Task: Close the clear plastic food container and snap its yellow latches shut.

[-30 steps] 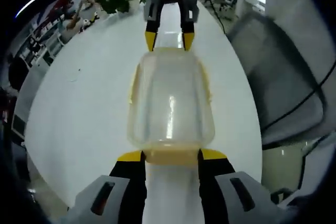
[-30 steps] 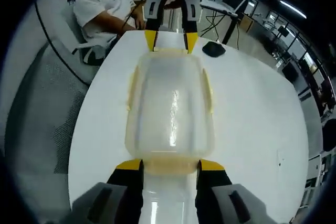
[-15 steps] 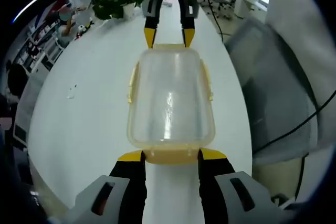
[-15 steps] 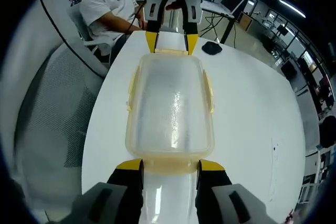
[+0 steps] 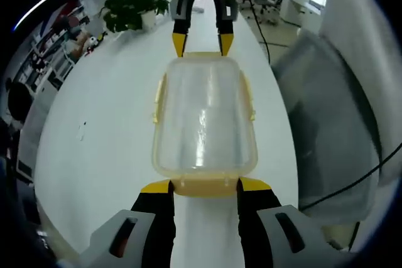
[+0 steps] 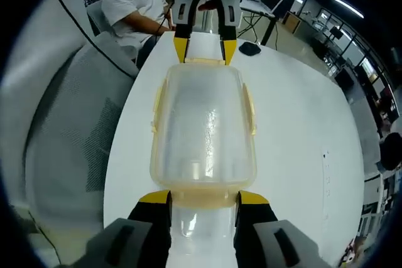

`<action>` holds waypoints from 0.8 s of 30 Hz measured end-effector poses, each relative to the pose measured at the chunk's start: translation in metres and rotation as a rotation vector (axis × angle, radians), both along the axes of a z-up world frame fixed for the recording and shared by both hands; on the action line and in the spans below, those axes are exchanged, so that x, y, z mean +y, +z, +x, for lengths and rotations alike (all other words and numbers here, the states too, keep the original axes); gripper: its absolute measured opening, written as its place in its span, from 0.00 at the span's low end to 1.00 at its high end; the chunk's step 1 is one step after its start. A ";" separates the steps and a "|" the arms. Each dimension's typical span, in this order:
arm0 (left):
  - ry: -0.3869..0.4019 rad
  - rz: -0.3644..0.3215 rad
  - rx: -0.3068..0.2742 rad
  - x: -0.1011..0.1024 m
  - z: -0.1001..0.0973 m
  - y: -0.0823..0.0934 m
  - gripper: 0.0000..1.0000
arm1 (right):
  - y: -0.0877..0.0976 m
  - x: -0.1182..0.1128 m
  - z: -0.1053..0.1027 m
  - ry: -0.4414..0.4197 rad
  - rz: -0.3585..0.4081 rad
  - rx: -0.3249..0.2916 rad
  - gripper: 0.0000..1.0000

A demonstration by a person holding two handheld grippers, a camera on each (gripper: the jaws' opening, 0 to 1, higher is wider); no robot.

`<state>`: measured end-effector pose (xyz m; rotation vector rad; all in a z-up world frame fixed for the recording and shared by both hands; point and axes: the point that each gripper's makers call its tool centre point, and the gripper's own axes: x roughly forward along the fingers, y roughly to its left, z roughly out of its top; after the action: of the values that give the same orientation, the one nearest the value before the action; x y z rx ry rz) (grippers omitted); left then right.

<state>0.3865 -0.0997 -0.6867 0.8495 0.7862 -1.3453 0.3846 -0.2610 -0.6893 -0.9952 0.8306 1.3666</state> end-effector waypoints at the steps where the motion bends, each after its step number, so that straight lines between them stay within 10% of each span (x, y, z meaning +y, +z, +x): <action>1: 0.000 0.001 0.001 -0.003 0.000 0.000 0.36 | 0.000 -0.003 0.000 -0.001 -0.001 0.001 0.37; 24: -0.016 0.032 0.012 -0.085 0.015 -0.026 0.36 | -0.024 -0.085 0.010 -0.032 -0.047 0.027 0.37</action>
<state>0.4015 -0.1851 -0.7124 0.8755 0.8141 -1.3562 0.3946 -0.3464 -0.7129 -0.9973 0.8983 1.3406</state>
